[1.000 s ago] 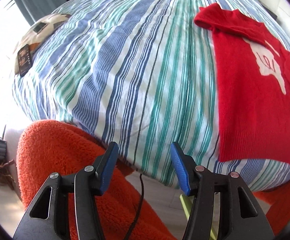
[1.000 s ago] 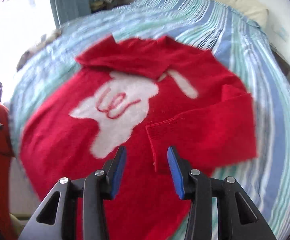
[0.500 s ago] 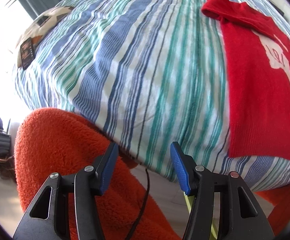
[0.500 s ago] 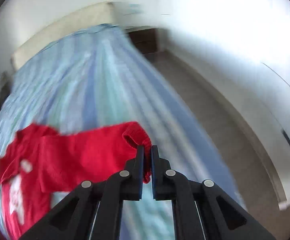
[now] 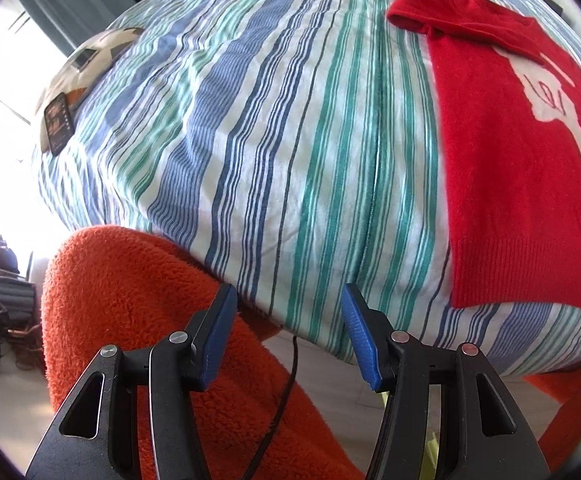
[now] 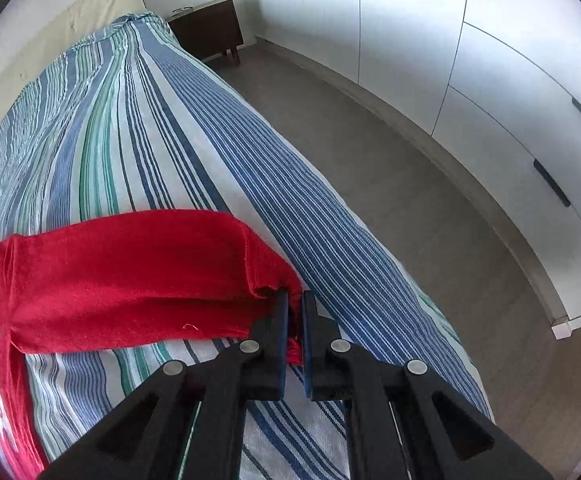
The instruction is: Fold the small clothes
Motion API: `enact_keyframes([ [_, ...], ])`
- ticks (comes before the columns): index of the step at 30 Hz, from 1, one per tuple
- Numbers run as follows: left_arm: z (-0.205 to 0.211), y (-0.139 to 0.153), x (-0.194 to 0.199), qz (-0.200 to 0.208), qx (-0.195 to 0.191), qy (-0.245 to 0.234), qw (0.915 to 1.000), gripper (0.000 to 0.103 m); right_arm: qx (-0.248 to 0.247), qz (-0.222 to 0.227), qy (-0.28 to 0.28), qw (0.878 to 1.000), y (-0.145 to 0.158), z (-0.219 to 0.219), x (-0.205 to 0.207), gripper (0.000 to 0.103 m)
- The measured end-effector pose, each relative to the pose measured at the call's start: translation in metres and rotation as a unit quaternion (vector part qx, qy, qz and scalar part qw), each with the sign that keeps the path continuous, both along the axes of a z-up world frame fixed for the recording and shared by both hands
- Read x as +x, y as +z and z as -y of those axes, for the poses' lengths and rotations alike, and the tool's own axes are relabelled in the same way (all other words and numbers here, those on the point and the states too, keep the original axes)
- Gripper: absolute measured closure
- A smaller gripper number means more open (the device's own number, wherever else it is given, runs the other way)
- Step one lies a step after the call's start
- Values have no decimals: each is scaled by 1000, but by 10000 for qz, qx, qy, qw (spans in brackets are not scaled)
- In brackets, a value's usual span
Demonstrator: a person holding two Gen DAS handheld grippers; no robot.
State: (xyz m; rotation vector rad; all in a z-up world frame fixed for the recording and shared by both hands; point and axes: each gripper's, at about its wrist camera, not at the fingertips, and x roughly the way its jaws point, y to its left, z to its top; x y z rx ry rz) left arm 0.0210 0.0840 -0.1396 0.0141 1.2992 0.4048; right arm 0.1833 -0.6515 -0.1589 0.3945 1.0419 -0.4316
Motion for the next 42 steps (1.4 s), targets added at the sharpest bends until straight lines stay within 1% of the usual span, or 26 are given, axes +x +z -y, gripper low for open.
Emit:
enact_keyframes([
  [3, 4, 1, 1, -16, 58, -64, 10000, 46, 62, -80, -7, 9999, -6, 2, 4, 98],
  [5, 7, 3, 1, -2, 110, -112, 9999, 46, 407, -15, -91, 9991, -11, 9, 8, 98],
  [7, 7, 7, 0, 48, 188, -128, 9997, 46, 786, 401, -505, 9948, -5, 29, -7, 94],
  [8, 7, 9, 0, 71, 218, -120, 9997, 46, 806, 509, -732, 9927, -2, 38, -16, 86],
  [10, 6, 10, 1, 85, 249, -90, 9996, 46, 770, 744, -1060, 9886, 8, 48, -32, 84],
  [12, 6, 10, 4, 90, 244, -78, 9996, 46, 855, 966, -896, 9876, 16, 46, -37, 83],
  [15, 13, 12, 9, 139, 252, -197, 9994, 46, 1229, 1351, -74, 9832, 23, 28, -30, 83],
  [17, 20, 18, 17, 219, 219, -327, 9990, 46, 1216, 1208, 210, 9850, 18, 16, -20, 81],
  [19, 27, 33, 27, 400, 175, -526, 9977, 46, 1048, 584, 51, 9928, -3, 12, -13, 78],
  [20, 30, 44, 32, 544, 184, -626, 9964, 46, 1045, 538, -98, 9930, -8, 14, -16, 81],
  [21, 32, 58, 39, 753, 209, -735, 9942, 42, 1014, 648, -209, 9925, -5, 13, -22, 82],
  [22, 33, 73, 46, 975, 237, -826, 9915, 38, 695, 610, -305, 9952, 3, 8, -28, 81],
  [23, 35, 90, 54, 1236, 274, -905, 9878, 28, 333, 525, -326, 9975, 11, 0, -33, 74],
  [24, 37, 107, 62, 1510, 304, -956, 9834, 21, 171, 550, -261, 9980, 17, -10, -41, 75],
  [27, 48, 140, 92, 2057, 138, -1150, 9717, 17, 155, 928, 430, 9946, 47, -44, -74, 72],
  [29, 63, 146, 121, 2092, -191, -1428, 9672, 17, 39, 1030, 841, 9911, 64, -70, -102, 69],
  [30, 72, 145, 139, 2095, -416, -1629, 9633, 17, -12, 1068, 990, 9893, 67, -84, -117, 65],
  [31, 85, 139, 162, 2031, -625, -1928, 9579, 17, -103, 1117, 1153, 9870, 74, -97, -129, 62],
  [32, 99, 132, 181, 1913, -699, -2204, 9539, 17, -187, 1176, 1262, 9848, 78, -110, -146, 58],
  [34, 131, 109, 215, 1652, -530, -2780, 9448, 19, -205, 1232, 1319, 9834, 78, -130, -169, 55],
  [35, 150, 94, 228, 1528, -279, -3149, 9363, 23, -171, 1211, 1332, 9835, 77, -135, -173, 55],
  [38, 207, 47, 247, 1136, 422, -4271, 8960, 35, -272, 1269, 1246, 9837, 84, -141, -183, 55],
  [39, 221, 32, 251, 964, 552, -4504, 8859, 40, -322, 1276, 1206, 9839, 85, -143, -185, 55],
  [40, 230, 20, 257, 813, 604, -4629, 8806, 43, -301, 1259, 1193, 9844, 82, -140, -188, 55],
  [41, 235, 8, 264, 657, 593, -4660, 8804, 48, -253, 1173, 1183, 9857, 79, -139, -187, 55],
  [42, 236, 0, 271, 578, 567, -4607, 8838, 53, -243, 1108, 1179, 9865, 77, -140, -178, 55],
])
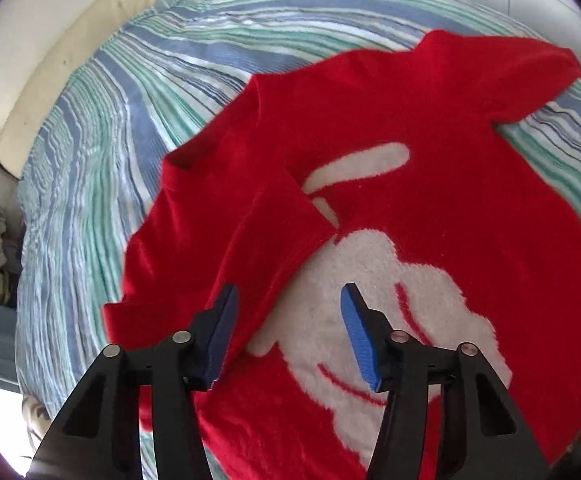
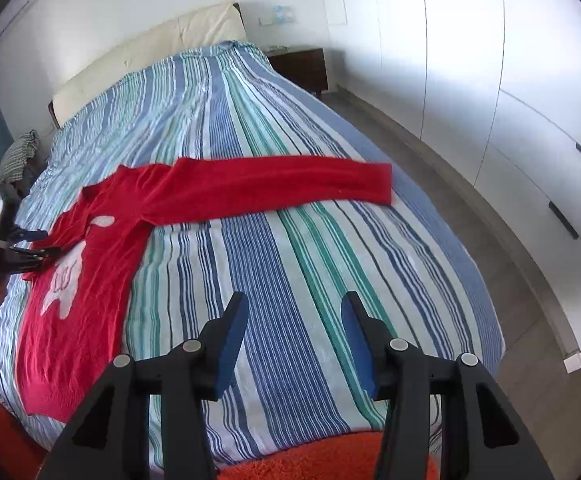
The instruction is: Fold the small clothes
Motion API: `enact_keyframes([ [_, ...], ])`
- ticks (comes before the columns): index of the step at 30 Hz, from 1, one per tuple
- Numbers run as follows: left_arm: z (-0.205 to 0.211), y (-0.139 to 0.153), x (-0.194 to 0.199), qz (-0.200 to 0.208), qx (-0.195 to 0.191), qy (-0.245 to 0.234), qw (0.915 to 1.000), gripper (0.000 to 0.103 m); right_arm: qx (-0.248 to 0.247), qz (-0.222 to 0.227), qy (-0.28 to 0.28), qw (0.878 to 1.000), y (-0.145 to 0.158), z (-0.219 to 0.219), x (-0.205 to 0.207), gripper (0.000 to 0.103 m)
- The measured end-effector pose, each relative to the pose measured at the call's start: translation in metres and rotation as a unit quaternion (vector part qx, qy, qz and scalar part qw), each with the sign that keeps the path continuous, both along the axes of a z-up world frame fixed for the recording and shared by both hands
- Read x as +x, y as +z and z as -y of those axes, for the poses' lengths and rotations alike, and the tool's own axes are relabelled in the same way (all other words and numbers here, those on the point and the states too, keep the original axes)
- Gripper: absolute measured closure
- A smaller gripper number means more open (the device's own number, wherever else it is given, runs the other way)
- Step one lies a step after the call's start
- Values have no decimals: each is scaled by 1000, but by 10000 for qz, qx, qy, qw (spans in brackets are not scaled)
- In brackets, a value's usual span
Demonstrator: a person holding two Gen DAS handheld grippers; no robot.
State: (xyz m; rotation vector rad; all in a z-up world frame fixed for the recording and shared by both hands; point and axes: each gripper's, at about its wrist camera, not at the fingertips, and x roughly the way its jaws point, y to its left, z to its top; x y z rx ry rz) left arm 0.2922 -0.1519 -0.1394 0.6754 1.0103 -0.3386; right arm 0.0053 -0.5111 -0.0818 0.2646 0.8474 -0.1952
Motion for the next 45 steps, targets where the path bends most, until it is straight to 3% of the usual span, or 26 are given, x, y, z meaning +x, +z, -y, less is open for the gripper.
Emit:
enact_keyframes([
  [3, -1, -12, 23, -178, -192, 252, 9993, 56, -79, -72, 93, 9999, -7, -4, 14, 55],
  [7, 7, -26, 31, -183, -90, 96, 9997, 59, -163, -159, 184, 9996, -11, -8, 21, 55],
  [9, 7, -28, 35, -289, -245, 141, 9992, 99, -184, -190, 172, 9995, -12, -8, 23, 55],
  [11, -4, -19, 41, -320, -668, 478, 9961, 100, -200, -188, 157, 9995, -12, -9, 23, 55],
  [13, -38, 10, 42, -84, -1326, 1066, 9854, 101, -203, -201, 136, 9995, -12, -9, 23, 55],
  [14, -58, 23, 42, -6, -1649, 1351, 9770, 101, -199, -201, 126, 9995, -12, -9, 23, 55],
  [16, -120, 53, 39, 262, -2239, 2128, 9508, 101, -221, -182, 95, 9995, -11, -9, 22, 55],
  [19, -240, 77, 22, 610, -2698, 3667, 8883, 101, -260, -140, 62, 9995, -10, -9, 21, 55],
  [20, -285, 77, 12, 731, -2634, 4230, 8639, 101, -275, -136, 48, 9995, -10, -10, 21, 55],
  [23, -381, 62, -18, 975, -1925, 5385, 8145, 101, -320, -153, 27, 9994, -10, -11, 22, 55],
  [26, -436, 41, -41, 987, -1347, 5946, 7865, 101, -392, -206, 45, 9990, -11, -15, 24, 55],
  [29, -456, 19, -54, 798, -1350, 6197, 7691, 101, -505, -276, 78, 9983, -11, -19, 26, 55],
  [38, -451, -27, -63, 582, -1305, 6491, 7472, 102, -753, -426, 131, 9962, -14, -26, 29, 55],
  [43, -454, -35, -64, 466, -1374, 6502, 7458, 102, -809, -469, 133, 9955, -15, -27, 31, 55],
  [45, -457, -39, -62, 408, -1463, 6547, 7404, 102, -811, -482, 133, 9955, -15, -27, 31, 55],
])
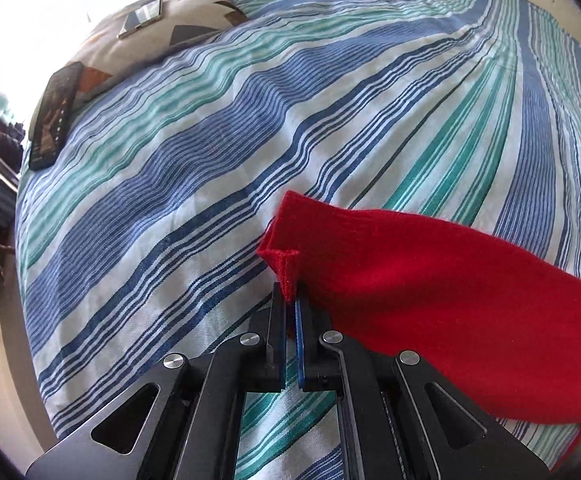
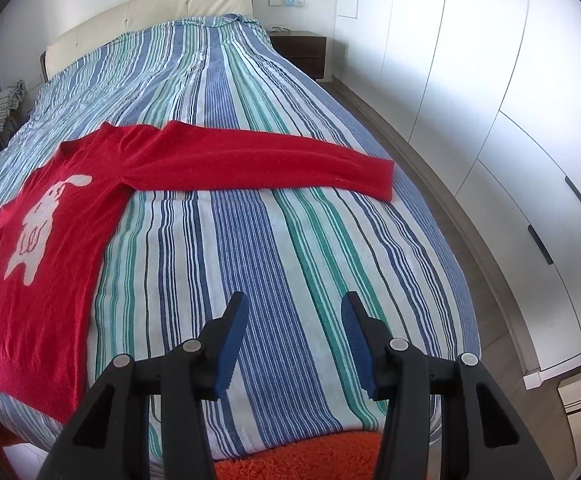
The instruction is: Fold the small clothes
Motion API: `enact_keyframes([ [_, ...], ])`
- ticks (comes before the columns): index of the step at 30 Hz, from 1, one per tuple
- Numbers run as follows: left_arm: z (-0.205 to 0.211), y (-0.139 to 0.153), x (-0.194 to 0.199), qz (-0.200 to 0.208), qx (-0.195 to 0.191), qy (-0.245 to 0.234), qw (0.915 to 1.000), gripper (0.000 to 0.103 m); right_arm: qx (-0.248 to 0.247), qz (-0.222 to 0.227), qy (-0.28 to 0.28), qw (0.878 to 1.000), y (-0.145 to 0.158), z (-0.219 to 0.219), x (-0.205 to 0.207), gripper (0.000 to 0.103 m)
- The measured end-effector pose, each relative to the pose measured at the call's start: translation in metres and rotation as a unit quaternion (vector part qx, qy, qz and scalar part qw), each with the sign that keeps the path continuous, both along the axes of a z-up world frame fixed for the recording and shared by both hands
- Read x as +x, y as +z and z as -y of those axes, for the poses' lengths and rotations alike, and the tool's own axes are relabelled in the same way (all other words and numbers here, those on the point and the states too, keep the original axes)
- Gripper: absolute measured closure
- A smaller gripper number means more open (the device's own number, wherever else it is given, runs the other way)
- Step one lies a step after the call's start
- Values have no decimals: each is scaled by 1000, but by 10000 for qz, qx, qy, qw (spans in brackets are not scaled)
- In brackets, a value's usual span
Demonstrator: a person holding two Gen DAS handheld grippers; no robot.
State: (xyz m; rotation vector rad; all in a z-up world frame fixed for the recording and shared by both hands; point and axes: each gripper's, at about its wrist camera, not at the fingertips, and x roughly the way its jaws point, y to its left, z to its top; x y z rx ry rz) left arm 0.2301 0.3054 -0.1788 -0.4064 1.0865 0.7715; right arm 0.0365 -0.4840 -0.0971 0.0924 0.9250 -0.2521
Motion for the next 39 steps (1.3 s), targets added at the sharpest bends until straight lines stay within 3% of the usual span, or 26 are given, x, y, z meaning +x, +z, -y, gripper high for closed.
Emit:
enact_keyframes([
  [3, -9, -6, 0, 87, -276, 16, 9996, 101, 2, 0, -3, 10000, 0, 0, 0, 55],
  [6, -26, -7, -14, 505, -848, 220, 9949, 95, 31, 3, -19, 10000, 0, 1, 0, 55],
  [9, -49, -10, -40, 1179, -1739, 533, 9762, 90, 48, 16, -31, 10000, 0, 2, 0, 54],
  [12, -57, -7, -62, 1444, -2099, 616, 9650, 85, 38, 50, -25, 10000, 1, 1, -2, 54],
  [13, -54, -3, -68, 1431, -2039, 605, 9666, 81, 26, 69, -22, 10000, 2, 0, -2, 54],
  [15, -36, 14, -81, 1469, -1773, 318, 9726, 50, -8, 116, -26, 9999, 3, -1, -4, 54],
  [18, 19, 45, -96, 1624, -1216, -660, 9770, 23, -71, 185, -43, 9998, 6, -2, -6, 51],
  [19, 42, 51, -99, 1608, -1076, -1061, 9753, 20, -91, 195, -46, 9998, 6, -3, -6, 50],
  [23, 119, 49, -106, 1397, -938, -2224, 9603, 18, -138, 198, -25, 9997, 7, -5, -6, 48],
  [26, 151, 37, -105, 1219, -929, -2647, 9521, 18, -147, 218, -24, 9997, 8, -6, -7, 48],
  [33, 157, 5, -107, 743, -538, -2605, 9611, 17, -131, 265, -107, 9995, 9, -2, -9, 48],
  [39, 152, 15, -116, 769, -375, -2591, 9621, 17, -211, 209, -74, 9995, 8, -6, -7, 47],
])
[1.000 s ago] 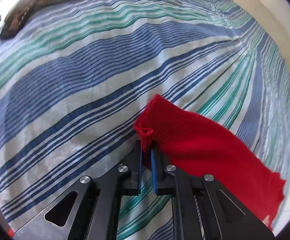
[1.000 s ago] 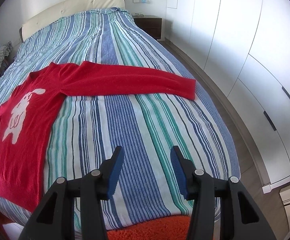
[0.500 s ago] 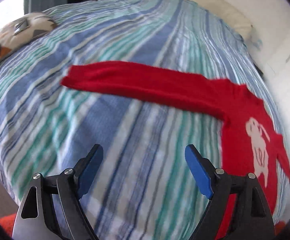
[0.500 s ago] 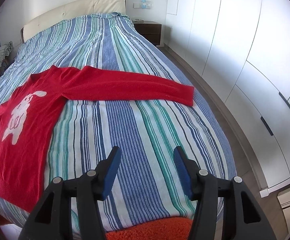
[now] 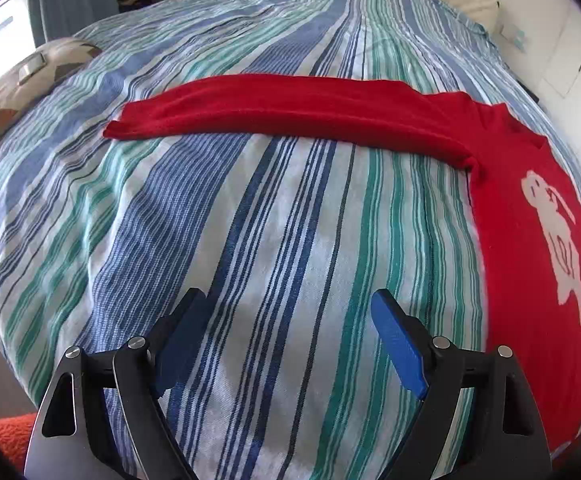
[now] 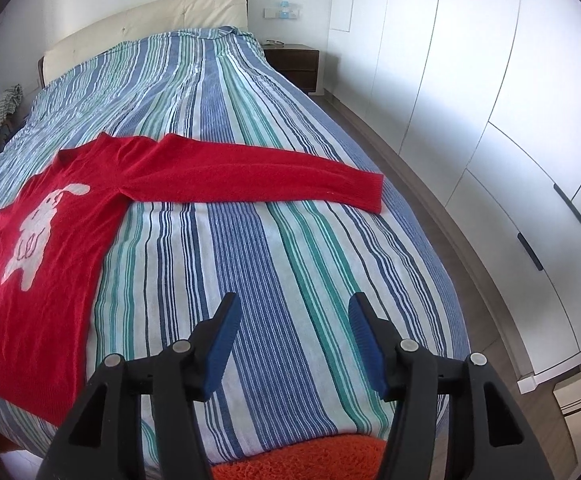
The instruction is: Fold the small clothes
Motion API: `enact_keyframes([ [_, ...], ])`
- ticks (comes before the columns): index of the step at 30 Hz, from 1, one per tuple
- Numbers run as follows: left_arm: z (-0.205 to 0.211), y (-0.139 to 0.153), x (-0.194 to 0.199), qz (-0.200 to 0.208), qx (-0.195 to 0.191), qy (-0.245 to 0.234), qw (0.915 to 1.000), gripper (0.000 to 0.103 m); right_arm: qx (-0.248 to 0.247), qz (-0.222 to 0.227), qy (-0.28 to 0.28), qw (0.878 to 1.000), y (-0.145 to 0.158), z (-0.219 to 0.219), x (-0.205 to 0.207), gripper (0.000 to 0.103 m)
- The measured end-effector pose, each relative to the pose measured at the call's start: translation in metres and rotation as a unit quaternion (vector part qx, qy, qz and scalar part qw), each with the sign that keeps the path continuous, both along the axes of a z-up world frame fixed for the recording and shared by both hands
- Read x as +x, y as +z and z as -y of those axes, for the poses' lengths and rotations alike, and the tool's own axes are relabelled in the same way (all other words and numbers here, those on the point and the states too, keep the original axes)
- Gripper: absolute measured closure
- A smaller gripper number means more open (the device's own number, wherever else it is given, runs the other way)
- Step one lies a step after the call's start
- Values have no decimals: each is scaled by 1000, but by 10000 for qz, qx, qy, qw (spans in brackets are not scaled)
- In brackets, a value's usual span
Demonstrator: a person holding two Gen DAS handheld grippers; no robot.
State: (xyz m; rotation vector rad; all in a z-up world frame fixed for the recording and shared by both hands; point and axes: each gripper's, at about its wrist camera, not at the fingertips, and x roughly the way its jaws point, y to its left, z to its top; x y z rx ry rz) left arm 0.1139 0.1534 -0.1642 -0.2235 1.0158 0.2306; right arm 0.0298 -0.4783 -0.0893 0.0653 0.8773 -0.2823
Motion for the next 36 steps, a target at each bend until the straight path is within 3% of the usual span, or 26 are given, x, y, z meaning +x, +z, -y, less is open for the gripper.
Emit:
enact_keyframes([
  [10, 1, 2, -2, 163, 139, 240, 9995, 17, -21, 185, 21, 9998, 4, 2, -5, 47],
  [14, 13, 13, -3, 401, 322, 84, 9986, 17, 74, 166, -62, 9998, 4, 7, -4, 44],
  [21, 26, 11, 1, 319, 600, -162, 9976, 17, -46, 92, -45, 9999, 2, 1, -2, 44],
  [30, 15, 5, 0, 256, 497, 109, 9984, 15, -8, 94, -71, 9999, 3, 0, -3, 43],
  [36, 7, -16, 7, -162, 231, 202, 9994, 5, -18, 137, -80, 9999, 3, 1, -4, 43],
])
